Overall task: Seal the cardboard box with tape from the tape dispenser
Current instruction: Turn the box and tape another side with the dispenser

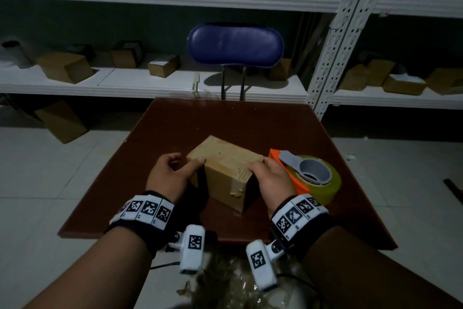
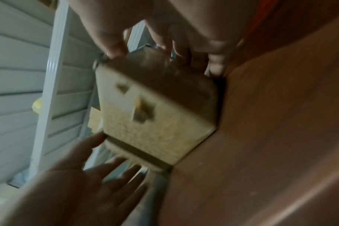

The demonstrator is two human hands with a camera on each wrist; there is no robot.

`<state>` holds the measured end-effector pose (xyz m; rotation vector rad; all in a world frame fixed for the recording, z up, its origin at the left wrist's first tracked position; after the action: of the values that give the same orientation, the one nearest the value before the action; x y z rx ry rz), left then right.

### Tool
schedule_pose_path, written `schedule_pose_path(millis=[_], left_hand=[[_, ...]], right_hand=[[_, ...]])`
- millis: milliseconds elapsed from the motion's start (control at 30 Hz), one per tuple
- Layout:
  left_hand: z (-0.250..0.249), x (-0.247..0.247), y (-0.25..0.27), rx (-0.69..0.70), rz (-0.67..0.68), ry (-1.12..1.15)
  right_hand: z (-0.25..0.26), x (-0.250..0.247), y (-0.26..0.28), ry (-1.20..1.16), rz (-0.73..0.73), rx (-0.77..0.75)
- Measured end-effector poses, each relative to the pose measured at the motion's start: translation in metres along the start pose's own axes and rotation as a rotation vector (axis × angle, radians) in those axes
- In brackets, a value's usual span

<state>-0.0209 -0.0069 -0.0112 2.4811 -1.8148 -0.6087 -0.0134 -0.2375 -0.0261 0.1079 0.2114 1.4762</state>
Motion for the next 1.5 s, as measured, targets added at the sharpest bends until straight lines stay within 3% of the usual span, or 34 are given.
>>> schedule_pose_path(millis=[100,300,400,567,767,900,1000,1100,1200,1367,1500], left_hand=[[0.004,0.0,-0.002,0.006,-0.033,-0.045],[0.007,0.021,0.002,0.026,0.03,0.086],[0.0,0.032,0.01,0.045,0.116,0.144],[-0.01,0.041,0.019,-0.031,0.244,0.349],[-0.013,0.042,0.023,0.023,0.244,0.305],[-0.013,0.04,0.022,0.024,0.234,0.295],[-0.011,0.038,0.023,0.014,0.225,0.325],[-0.01,0.037,0.02,-0.005,0.203,0.336],[-0.008,0.037,0.016,0.0,0.191,0.329],[-0.009,0.037,0.016,0.023,0.175,0.324],[-0.015,0.027,0.019,0.085,0.101,0.327]], right_hand=[[-0.001,-0.001,0.001,0.029,0.01,-0.064],[-0.005,-0.003,0.005,0.141,-0.009,-0.14],[-0.014,-0.002,0.005,0.178,-0.035,-0.081],[-0.011,0.002,0.011,0.087,0.042,-0.032],[0.0,-0.004,0.011,0.139,0.019,-0.064],[0.038,-0.035,0.008,0.33,-0.188,-0.301],[0.046,-0.064,0.0,0.668,-0.279,-0.278],[0.033,-0.084,-0.012,1.092,-0.229,-0.102],[0.023,-0.087,-0.013,1.32,-0.147,-0.012],[0.016,-0.075,-0.008,1.51,-0.095,-0.021],[0.026,-0.077,-0.004,1.478,-0.147,-0.085]])
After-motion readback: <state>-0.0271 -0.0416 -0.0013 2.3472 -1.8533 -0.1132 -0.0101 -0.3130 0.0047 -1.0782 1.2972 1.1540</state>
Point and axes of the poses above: each hand's wrist, its own y-axis away from the middle knuckle, its own x-axis out of the palm, z = x × y, the point moved 5 cm from there along -y, towards the middle knuckle, and after that the axes turned 3 degrees about y, right-handed, at the moved point
